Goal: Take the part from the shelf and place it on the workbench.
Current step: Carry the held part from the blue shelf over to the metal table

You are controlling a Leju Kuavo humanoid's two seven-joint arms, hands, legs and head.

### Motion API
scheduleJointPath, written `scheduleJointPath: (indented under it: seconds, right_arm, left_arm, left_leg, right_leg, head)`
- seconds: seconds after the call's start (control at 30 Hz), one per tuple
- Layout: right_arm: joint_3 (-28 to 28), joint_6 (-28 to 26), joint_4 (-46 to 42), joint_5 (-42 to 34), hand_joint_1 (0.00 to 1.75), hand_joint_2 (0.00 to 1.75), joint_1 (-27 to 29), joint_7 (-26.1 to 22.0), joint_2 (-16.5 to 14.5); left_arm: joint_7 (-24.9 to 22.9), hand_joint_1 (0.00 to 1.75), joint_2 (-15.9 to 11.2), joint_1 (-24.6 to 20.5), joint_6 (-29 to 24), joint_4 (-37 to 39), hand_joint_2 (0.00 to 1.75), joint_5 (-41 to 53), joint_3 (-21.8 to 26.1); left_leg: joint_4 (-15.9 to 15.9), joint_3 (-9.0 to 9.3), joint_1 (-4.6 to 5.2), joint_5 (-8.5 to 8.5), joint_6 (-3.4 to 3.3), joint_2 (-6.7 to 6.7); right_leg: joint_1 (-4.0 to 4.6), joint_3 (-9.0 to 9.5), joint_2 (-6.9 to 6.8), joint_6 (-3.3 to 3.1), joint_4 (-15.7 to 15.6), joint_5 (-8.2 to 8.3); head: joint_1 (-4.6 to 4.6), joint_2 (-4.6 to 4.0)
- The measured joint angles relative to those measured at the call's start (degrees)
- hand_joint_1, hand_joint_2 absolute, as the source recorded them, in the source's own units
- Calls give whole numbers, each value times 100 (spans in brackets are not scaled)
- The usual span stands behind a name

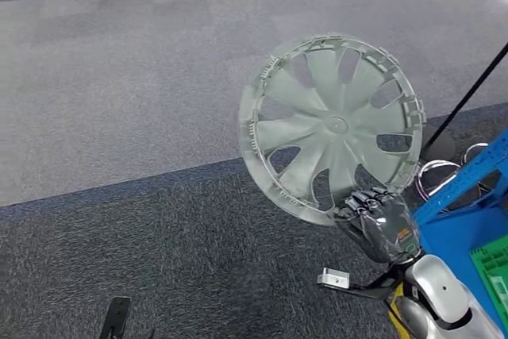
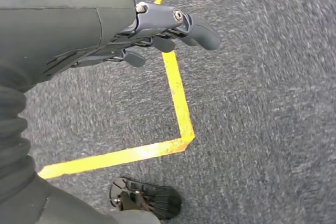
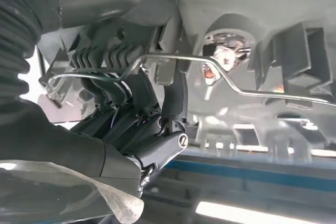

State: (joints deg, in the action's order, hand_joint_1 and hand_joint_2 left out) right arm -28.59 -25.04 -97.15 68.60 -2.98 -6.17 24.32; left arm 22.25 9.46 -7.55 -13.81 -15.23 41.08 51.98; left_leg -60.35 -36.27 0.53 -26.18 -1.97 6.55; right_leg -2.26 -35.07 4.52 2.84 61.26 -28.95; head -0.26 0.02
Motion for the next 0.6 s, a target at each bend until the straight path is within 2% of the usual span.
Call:
scheduleJointPath:
  seconds: [0.03, 0.1, 0.13, 0.17, 0.23, 0.3, 0.33, 0.37, 0.4, 0.47, 0.53, 0.6]
  right_arm:
    - [2, -1, -9, 4, 175, 175, 3, 2, 3]
    - [7, -3, -27, 11, 175, 175, 4, 7, 8]
    - [10, -3, -33, 14, 175, 175, 3, 13, 8]
    - [18, -2, -36, 15, 175, 175, 8, 20, 8]
    - [38, -1, -37, 21, 175, 175, 27, 31, 8]
    - [52, -1, -37, 30, 175, 175, 44, 36, 8]
    - [55, -1, -37, 36, 175, 175, 53, 38, 8]
    - [56, -1, -37, 43, 175, 175, 58, 38, 8]
    - [56, -1, -40, 52, 175, 175, 62, 38, 8]
    - [57, -2, -62, 71, 175, 175, 62, 37, 8]
    - [56, -2, -82, 88, 175, 175, 55, 29, 8]
    - [43, 3, -81, 90, 175, 175, 13, -5, 7]
  left_arm:
    - [-2, 0, 2, 5, 1, 0, 175, 0, 0]
    - [-5, 0, 0, 30, 3, 1, 175, -1, 0]
    - [-7, 0, -1, 42, 4, 2, 175, 0, -1]
    - [-8, 0, -2, 42, 8, 2, 175, 0, -1]
    - [-11, 0, 8, 23, 16, 2, 175, 1, -3]
    - [-24, 0, 19, 18, 20, 2, 175, 1, -4]
    - [-36, 0, 22, 26, 21, 2, 175, 1, -4]
    - [-46, 0, 23, 35, 23, 2, 175, 1, -4]
    - [-52, 0, 24, 42, 24, 2, 175, 1, -4]
    - [-58, 0, 25, 38, 26, 2, 175, 1, -5]
    - [-60, 0, 30, 21, 27, 2, 175, -1, -7]
    - [-62, 0, 34, 18, 31, 2, 175, -24, -6]
  left_leg:
    - [-14, -33, -9, 6, 32, 72]
    - [-9, -72, -36, 26, 97, 175]
    - [-44, -90, -29, -2, 128, 105]
    - [-160, -141, -20, -76, 157, -36]
    - [-704, -386, -16, -354, 211, -412]
    - [-1344, -693, -55, -579, 249, -571]
    - [-1466, -755, -72, -569, 260, -597]
    - [-1379, -716, -85, -457, 265, -617]
    - [-1101, -583, -92, -269, 261, -655]
    - [-407, -244, -54, 21, 230, -867]
    - [-52, -82, 15, 58, 167, -1027]
    - [16, -68, 46, 38, 91, -952]
  right_leg:
    - [0, 41, 62, -13, -54, -33]
    - [16, 79, -45, -61, -90, -26]
    - [15, 103, -115, -92, -110, -19]
    - [14, 131, -196, -125, -134, -16]
    - [31, 180, -366, -179, -161, -29]
    - [52, 208, -536, -207, -163, -55]
    - [55, 222, -616, -209, -162, -70]
    - [56, 240, -688, -205, -162, -85]
    - [56, 264, -753, -195, -162, -102]
    - [67, 315, -873, -149, -165, -147]
    - [89, 348, -987, -83, -182, -179]
    - [89, 387, -1093, -15, -217, -196]
  head:
    - [-1, 0]
    - [-3, 0]
    - [-13, 0]
    - [-28, 0]
    - [-51, 0]
    - [-53, 0]
    - [-55, 0]
    - [-56, 0]
    - [-56, 0]
    - [-56, 0]
    - [-51, 0]
    - [-49, 1]
